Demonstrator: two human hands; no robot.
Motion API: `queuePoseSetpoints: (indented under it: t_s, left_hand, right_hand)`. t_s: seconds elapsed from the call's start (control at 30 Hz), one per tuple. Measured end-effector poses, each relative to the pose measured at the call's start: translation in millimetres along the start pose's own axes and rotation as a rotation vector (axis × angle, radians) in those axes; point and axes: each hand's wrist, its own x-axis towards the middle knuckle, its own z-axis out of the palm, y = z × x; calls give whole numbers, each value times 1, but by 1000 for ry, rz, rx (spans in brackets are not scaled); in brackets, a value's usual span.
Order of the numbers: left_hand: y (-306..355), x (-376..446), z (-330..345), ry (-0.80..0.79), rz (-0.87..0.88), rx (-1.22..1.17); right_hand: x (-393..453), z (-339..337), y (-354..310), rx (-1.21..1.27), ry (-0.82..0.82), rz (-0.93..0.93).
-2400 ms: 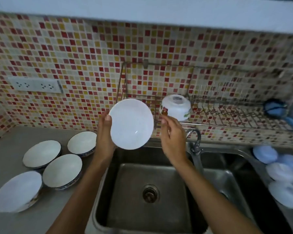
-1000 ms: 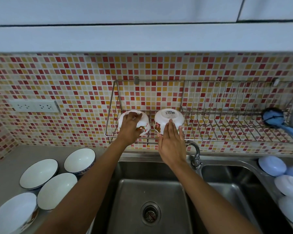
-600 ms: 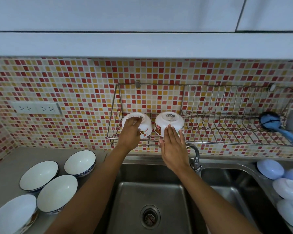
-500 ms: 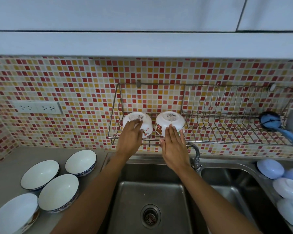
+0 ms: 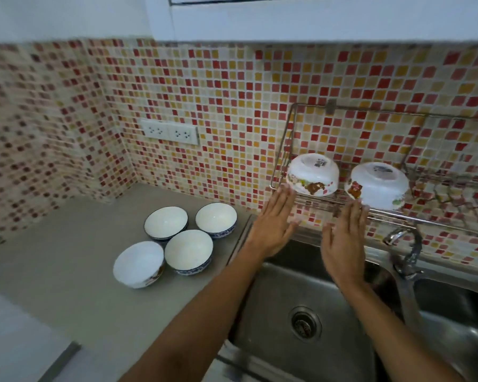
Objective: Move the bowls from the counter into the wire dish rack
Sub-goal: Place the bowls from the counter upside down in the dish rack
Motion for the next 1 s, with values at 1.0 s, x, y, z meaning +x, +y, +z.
queuePoseSetpoints:
  t_s: [1.0]
  left_hand:
    - [-360,-249,-53,25,-1196,-623]
  right_hand:
    - [-137,262,-321,411,-1219,581]
